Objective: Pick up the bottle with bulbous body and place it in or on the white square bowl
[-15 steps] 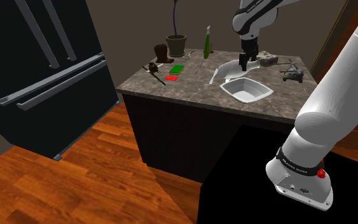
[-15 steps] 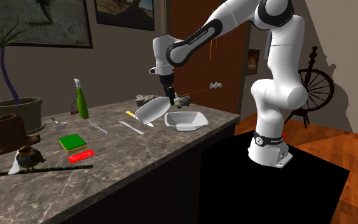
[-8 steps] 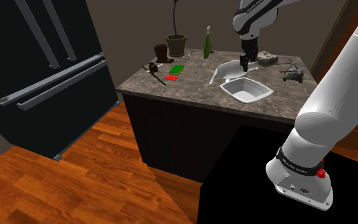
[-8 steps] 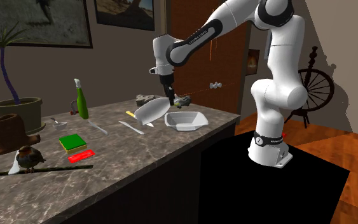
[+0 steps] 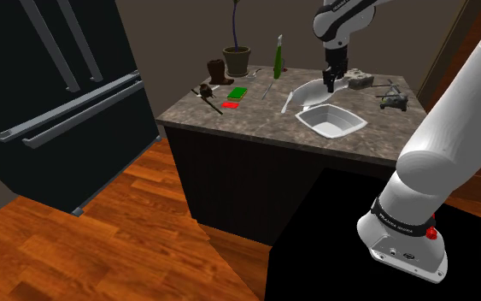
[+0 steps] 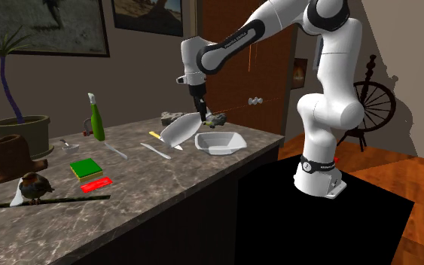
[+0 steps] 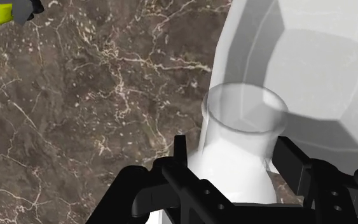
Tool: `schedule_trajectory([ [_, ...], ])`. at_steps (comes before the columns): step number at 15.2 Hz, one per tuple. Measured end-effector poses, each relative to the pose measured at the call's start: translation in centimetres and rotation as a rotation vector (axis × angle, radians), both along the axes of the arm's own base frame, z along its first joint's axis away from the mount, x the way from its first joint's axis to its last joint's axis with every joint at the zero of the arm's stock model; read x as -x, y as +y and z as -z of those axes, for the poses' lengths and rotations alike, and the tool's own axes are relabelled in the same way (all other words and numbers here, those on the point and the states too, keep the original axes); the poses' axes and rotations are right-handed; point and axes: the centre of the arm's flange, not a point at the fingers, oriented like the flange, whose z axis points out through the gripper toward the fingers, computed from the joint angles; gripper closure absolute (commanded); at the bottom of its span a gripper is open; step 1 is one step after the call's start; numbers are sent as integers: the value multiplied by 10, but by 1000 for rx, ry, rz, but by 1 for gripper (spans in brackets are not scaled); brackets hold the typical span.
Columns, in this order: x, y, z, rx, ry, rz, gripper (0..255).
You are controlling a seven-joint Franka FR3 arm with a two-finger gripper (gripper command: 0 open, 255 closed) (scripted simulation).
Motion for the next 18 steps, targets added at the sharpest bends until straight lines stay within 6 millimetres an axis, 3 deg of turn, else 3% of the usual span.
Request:
schedule_trajectory([
  [18,-1,-1,-93,0,0,0,255],
])
